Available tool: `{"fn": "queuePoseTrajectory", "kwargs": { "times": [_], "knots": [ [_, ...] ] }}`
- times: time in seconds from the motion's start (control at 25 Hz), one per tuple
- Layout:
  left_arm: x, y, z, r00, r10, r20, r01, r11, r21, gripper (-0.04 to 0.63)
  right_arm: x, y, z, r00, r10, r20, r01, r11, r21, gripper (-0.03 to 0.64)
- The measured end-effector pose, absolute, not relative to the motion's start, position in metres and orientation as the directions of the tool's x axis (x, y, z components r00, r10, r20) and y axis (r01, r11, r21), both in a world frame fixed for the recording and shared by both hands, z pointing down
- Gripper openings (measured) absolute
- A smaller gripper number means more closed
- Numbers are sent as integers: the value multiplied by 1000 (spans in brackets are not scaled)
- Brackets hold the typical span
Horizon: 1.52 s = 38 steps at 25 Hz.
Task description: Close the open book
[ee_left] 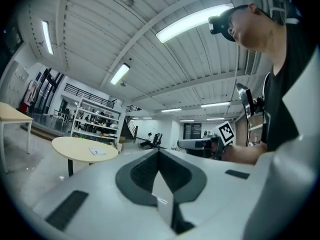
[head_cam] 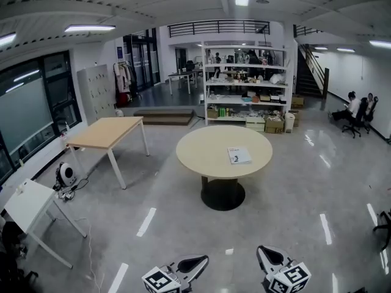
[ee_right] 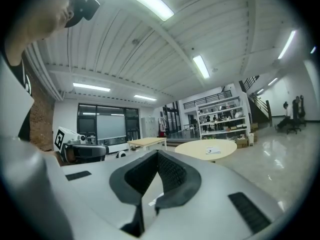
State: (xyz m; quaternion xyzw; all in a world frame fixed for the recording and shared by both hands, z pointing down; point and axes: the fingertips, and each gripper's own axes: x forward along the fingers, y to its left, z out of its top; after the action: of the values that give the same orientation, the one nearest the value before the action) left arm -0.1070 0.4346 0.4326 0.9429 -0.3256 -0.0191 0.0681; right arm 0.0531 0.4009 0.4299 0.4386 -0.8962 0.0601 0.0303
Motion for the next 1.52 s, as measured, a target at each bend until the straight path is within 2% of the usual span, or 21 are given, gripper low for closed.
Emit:
{"fn": "queuePoseTrajectory", "kwargs": {
  "times": [0.12, 0.28, 0.64, 1.24, 1.52],
  "knots": [
    [-134, 488, 439, 790, -613, 14, -608, -780, 149, -1, 31, 457, 436, -584, -801, 133, -811, 583, -52, -1],
    [-164, 545, 433, 789, -614, 16, -608, -777, 166, -2, 14, 519, 421, -585, -807, 85, -806, 567, -171, -2],
    [-179, 616, 415, 791, -612, -18, -601, -782, 163, -1, 7, 595, 396, -553, -831, 65, -831, 543, -121, -2],
    [-105, 636, 404, 800, -600, -3, -595, -795, 117, -2, 70, 625, 375, -536, -843, 41, -842, 530, -99, -2],
    [-76, 646, 397, 819, -573, 23, -574, -818, 49, -2, 90, 631, 372, -534, -845, 34, -843, 529, -99, -2]
  ]
}}
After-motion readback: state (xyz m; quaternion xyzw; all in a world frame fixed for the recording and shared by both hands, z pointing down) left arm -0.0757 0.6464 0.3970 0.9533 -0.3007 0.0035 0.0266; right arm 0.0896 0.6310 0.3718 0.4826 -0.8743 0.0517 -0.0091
